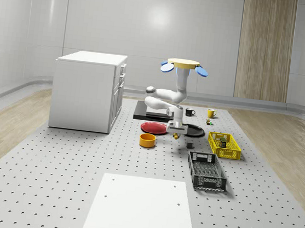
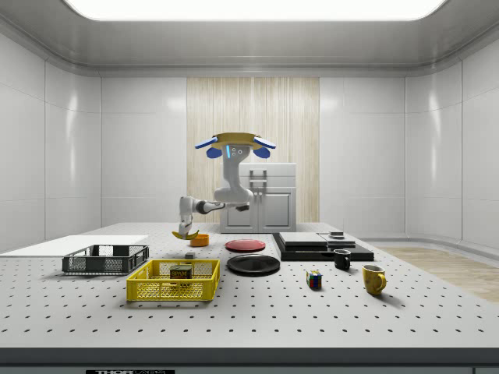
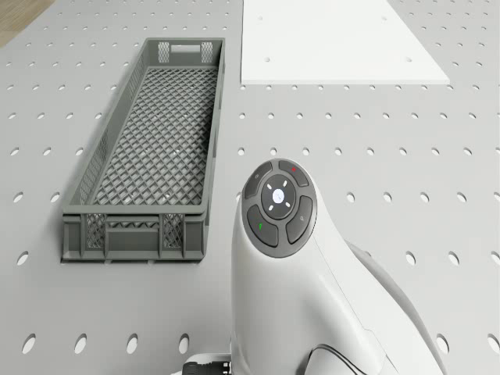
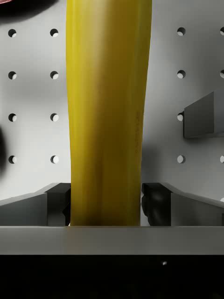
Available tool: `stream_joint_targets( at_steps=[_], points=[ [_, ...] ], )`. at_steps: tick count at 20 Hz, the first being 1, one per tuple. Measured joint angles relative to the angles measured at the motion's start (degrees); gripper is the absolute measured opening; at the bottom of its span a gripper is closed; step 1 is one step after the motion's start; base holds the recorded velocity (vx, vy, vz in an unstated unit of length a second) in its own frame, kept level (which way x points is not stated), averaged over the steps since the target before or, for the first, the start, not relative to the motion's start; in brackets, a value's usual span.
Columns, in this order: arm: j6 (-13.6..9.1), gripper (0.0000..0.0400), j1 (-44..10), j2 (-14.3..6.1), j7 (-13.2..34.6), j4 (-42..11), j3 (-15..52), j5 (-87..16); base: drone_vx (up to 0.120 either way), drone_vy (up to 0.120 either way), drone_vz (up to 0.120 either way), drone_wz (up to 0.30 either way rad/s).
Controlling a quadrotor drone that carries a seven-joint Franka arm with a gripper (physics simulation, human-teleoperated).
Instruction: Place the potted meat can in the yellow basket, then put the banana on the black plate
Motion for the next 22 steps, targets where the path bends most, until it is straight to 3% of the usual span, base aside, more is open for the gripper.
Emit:
stream_joint_targets(
  at_steps=[7, 22],
  points=[
    [-0.1, 0.0202, 0.0, -0.1, 0.1, -0.2, 0.7, 0.7, -0.120, 0.120, 0.086, 0.000],
    [0.1, 0.0202, -0.1, -0.5, 0.2, -0.2, 0.9, 1.0, -0.120, 0.120, 0.000, 0.000]
  ],
)
